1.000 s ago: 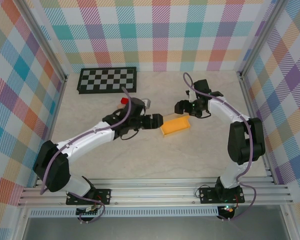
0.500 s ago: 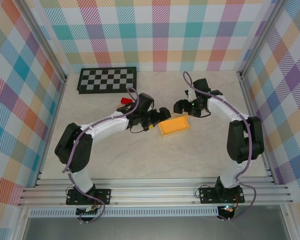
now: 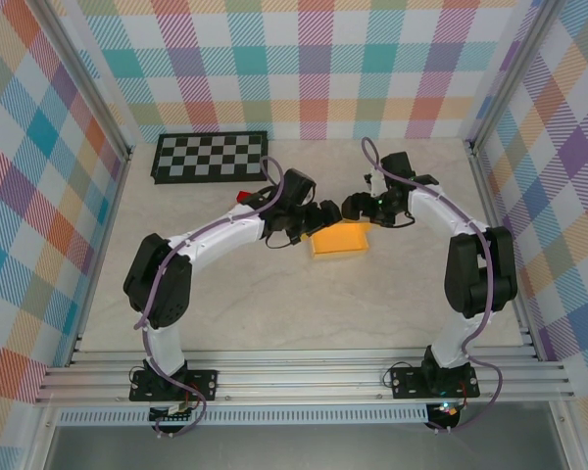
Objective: Fold the paper box
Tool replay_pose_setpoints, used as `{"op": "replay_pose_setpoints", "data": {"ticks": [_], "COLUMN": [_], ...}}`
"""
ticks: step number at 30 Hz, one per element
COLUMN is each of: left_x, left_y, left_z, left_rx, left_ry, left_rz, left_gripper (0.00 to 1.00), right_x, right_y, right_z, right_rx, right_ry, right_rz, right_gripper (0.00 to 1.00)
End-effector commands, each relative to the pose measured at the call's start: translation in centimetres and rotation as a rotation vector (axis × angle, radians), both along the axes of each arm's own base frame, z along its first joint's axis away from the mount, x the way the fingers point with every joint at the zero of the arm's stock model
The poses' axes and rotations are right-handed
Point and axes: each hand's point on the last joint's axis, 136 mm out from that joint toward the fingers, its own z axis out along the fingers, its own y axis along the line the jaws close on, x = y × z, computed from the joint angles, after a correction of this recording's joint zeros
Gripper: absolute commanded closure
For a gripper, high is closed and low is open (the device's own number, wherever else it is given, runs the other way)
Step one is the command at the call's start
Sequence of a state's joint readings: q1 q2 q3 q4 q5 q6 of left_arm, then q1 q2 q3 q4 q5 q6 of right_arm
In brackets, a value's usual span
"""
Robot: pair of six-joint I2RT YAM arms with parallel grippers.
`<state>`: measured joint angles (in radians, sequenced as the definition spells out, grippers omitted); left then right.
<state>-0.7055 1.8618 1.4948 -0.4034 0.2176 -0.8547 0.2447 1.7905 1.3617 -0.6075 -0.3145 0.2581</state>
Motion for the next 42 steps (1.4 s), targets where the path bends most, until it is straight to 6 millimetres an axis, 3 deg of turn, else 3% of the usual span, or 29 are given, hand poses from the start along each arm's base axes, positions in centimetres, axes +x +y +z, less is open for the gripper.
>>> {"op": "replay_pose_setpoints", "data": {"ticks": [1,5,12,19,23,27,37,42], "left_x": [0.0,0.7,2.1,2.2,2.2,2.1,2.5,3.2], "left_y": [-0.9,-2.0,-1.5,-4.9,-5.9,-6.6,-6.6,-4.2], "left_z": [1.3,1.6,1.4,2.4,3.9,3.8,4.2,3.7], "left_rx": [-0.013,-0.037,0.054,-0.125,-0.155,-0.172,-0.175,-0.065], "left_ry": [-0.033,-0.027,-0.076,-0.058,-0.078,-0.065,-0.057,-0.061], "left_rz": [-0.048,-0.058,-0.102,-0.109,-0.116,-0.122,-0.116,-0.123], "left_gripper": [0.16,0.18,0.17,0.23,0.23,0.23,0.24,0.24], "right_x": [-0.7,-0.6,-0.6,-0.5,-0.5,-0.4,-0.8,-0.7], "right_y": [1.4,1.6,1.7,2.2,2.5,2.6,2.5,2.2], "right_z": [-0.2,-0.2,-0.3,-0.3,-0.4,-0.6,-0.7,-0.1], "right_rx": [0.046,0.057,0.051,0.074,0.087,0.09,0.058,0.025], "right_ry": [0.044,0.049,0.052,0.065,0.077,0.082,0.113,0.123], "right_rz": [0.045,0.049,0.068,0.091,0.102,0.1,0.164,0.211], "right_gripper": [0.22,0.22,0.22,0.23,0.25,0.25,0.24,0.24]}}
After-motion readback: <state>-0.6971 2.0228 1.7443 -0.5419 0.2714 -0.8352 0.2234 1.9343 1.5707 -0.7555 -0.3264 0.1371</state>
